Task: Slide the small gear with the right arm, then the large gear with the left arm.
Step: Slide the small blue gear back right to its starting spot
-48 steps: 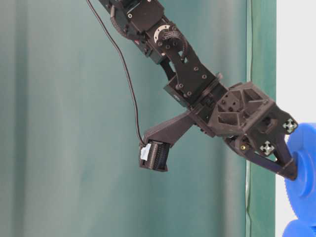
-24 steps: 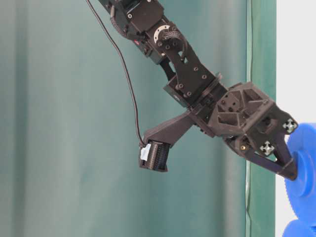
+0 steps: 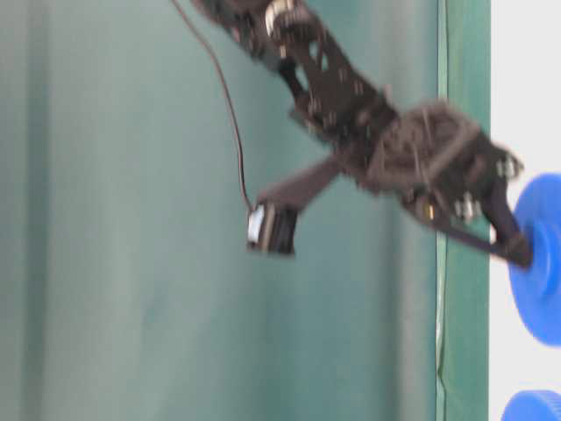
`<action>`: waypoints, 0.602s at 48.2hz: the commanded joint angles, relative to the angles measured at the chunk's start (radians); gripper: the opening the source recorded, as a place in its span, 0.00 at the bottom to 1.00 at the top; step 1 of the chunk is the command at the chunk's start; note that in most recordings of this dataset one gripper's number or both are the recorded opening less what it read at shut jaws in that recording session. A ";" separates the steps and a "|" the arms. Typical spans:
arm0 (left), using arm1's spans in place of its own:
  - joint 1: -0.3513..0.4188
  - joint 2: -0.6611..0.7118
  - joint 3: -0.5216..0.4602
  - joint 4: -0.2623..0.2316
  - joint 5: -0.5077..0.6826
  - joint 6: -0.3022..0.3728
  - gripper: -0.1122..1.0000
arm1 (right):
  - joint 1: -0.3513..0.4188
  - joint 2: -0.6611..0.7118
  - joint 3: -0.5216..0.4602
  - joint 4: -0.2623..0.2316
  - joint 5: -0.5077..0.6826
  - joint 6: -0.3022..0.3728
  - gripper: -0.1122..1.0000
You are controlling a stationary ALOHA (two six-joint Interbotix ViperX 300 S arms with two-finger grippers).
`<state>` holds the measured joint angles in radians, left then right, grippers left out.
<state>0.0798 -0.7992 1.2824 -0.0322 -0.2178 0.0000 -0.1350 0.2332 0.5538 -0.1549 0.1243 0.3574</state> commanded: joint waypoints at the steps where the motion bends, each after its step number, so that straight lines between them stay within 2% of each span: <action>1: 0.003 0.000 -0.011 0.002 -0.002 0.000 0.10 | -0.018 -0.017 0.121 0.006 0.034 0.035 0.55; 11: 0.003 -0.003 -0.011 0.002 0.000 -0.002 0.10 | -0.048 -0.143 0.368 0.006 0.032 0.167 0.55; 18: 0.003 -0.005 -0.012 0.002 -0.002 -0.002 0.10 | -0.064 -0.262 0.546 0.006 0.034 0.299 0.55; 24: 0.005 -0.005 -0.014 0.002 -0.002 -0.002 0.10 | -0.066 -0.357 0.644 0.006 0.041 0.402 0.55; 29: 0.005 -0.006 -0.015 0.002 -0.003 -0.002 0.10 | -0.066 -0.422 0.689 0.005 0.071 0.466 0.55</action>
<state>0.0798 -0.8053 1.2824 -0.0322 -0.2132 0.0000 -0.1963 -0.1948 1.1029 -0.1534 0.1227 0.7747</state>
